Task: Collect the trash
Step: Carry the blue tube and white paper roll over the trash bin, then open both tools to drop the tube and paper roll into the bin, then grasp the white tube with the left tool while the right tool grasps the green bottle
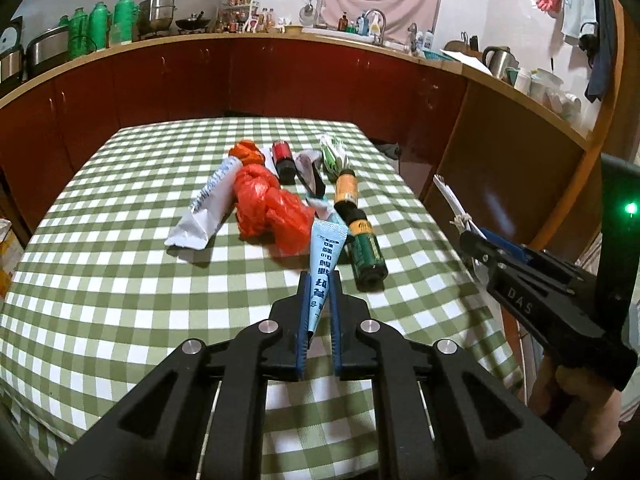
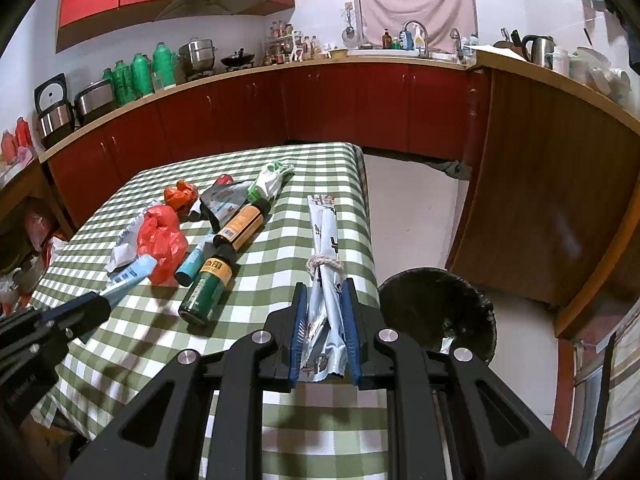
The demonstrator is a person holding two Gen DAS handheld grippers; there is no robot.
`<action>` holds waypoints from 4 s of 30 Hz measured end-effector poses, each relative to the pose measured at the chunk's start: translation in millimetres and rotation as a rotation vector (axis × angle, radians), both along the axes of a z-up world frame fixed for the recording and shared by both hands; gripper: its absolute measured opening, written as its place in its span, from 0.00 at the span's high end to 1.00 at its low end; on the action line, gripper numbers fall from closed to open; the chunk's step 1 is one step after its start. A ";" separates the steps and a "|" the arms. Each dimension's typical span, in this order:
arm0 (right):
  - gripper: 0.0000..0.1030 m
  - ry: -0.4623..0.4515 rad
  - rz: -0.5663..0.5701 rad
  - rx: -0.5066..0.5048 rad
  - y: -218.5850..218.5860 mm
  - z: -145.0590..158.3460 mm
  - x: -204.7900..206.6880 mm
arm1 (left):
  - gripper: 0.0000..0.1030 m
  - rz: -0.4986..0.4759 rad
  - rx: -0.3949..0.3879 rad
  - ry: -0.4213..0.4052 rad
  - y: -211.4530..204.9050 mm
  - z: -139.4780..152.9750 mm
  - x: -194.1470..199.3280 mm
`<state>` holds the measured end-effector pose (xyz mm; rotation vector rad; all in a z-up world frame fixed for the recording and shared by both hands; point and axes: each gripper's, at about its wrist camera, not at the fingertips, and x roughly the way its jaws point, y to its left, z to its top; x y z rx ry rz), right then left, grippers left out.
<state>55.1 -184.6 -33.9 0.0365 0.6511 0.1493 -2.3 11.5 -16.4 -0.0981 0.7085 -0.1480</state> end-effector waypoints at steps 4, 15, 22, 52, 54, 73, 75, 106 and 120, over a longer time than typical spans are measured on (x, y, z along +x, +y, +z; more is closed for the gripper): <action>0.82 -0.012 -0.017 -0.003 -7.5 3.1 0.4 | 0.91 -0.002 -0.010 -0.010 -6.7 5.7 6.9; 0.82 -0.032 -0.103 -0.019 -46.4 6.6 3.5 | 0.91 -0.065 -0.019 -0.015 -55.9 11.2 42.7; 0.82 -0.026 -0.152 -0.024 -75.7 1.7 10.5 | 0.91 -0.122 0.011 0.000 -97.4 6.2 64.0; 0.72 0.014 -0.249 0.002 -140.4 -28.4 62.6 | 0.62 -0.192 0.056 0.107 -193.6 -23.6 146.5; 0.69 0.016 -0.259 0.006 -142.8 -28.2 61.2 | 0.61 -0.185 0.052 0.109 -193.3 -24.2 147.0; 0.26 -0.037 -0.270 -0.020 -107.6 -4.8 26.8 | 0.44 -0.062 0.036 0.073 -122.8 -7.9 100.9; 0.23 -0.033 -0.244 -0.013 -98.8 -2.4 26.1 | 0.43 -0.037 0.043 0.071 -106.7 -5.3 93.2; 0.30 0.072 0.042 -0.101 68.1 -2.3 35.8 | 0.35 0.239 0.071 0.108 73.8 -10.2 60.9; 0.68 0.149 0.100 -0.072 86.4 -14.1 41.7 | 0.34 0.214 0.061 0.133 78.9 -17.4 75.5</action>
